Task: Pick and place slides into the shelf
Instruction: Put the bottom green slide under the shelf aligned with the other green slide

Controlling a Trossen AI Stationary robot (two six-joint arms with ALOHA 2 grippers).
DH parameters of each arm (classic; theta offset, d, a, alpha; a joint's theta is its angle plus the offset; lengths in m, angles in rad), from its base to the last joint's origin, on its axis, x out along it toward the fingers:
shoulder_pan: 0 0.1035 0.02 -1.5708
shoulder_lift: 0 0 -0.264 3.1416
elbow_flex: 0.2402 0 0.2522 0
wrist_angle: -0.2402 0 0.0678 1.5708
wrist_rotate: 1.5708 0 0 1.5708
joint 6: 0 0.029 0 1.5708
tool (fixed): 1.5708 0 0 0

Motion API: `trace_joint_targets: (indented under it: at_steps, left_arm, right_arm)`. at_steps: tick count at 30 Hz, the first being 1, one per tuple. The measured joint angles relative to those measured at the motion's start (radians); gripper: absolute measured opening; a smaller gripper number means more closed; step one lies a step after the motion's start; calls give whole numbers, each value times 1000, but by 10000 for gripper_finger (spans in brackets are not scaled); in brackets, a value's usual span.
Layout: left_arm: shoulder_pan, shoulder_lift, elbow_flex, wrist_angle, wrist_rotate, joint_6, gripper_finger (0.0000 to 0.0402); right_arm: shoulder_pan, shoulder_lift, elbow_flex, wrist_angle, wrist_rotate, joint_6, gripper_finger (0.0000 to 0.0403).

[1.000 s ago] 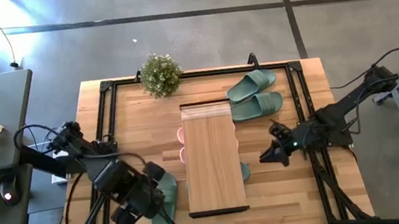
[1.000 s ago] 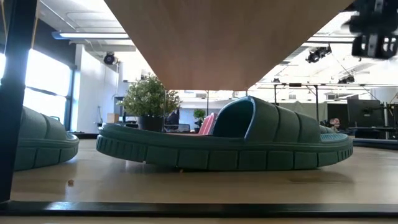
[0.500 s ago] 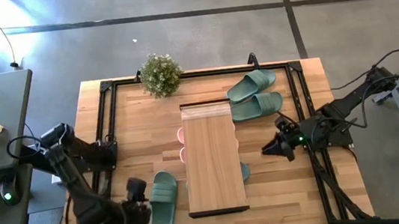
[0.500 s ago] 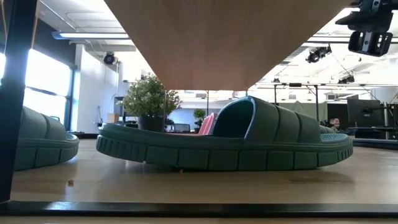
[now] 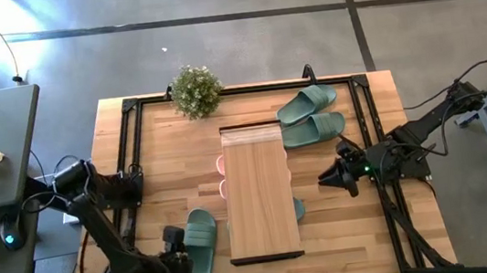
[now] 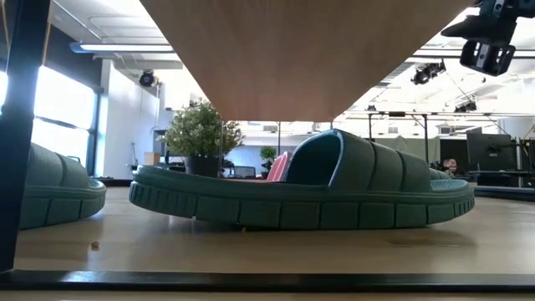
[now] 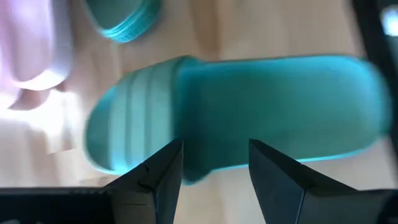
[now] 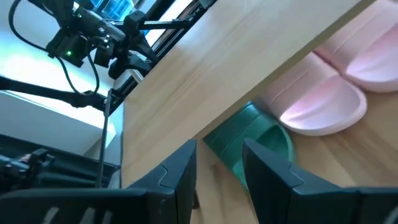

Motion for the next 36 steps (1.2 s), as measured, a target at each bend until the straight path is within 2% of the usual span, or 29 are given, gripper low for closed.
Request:
trace_joint_targets:
  at_steps: [5, 10, 26, 29, 32, 36]
  left_arm:
    - [12, 27, 0, -82, -59, 53, 166]
    - [11, 74, 0, -83, -79, 143, 166]
    - [53, 219, 2, -95, -149, 140, 166]
    - [66, 220, 2, -133, -156, 97, 165]
    - [70, 220, 2, -199, -156, 39, 151]
    - [70, 220, 1, -269, -134, -45, 100]
  right_arm:
    - [0, 0, 0, 8, 33, -37, 118]
    - [0, 2, 0, 26, 39, -30, 118]
    - [0, 2, 0, 24, 118, -30, 118]
    - [0, 2, 0, 24, 121, -29, 118]
    - [0, 2, 0, 24, 126, -29, 118]
    - [0, 2, 0, 23, 127, -28, 118]
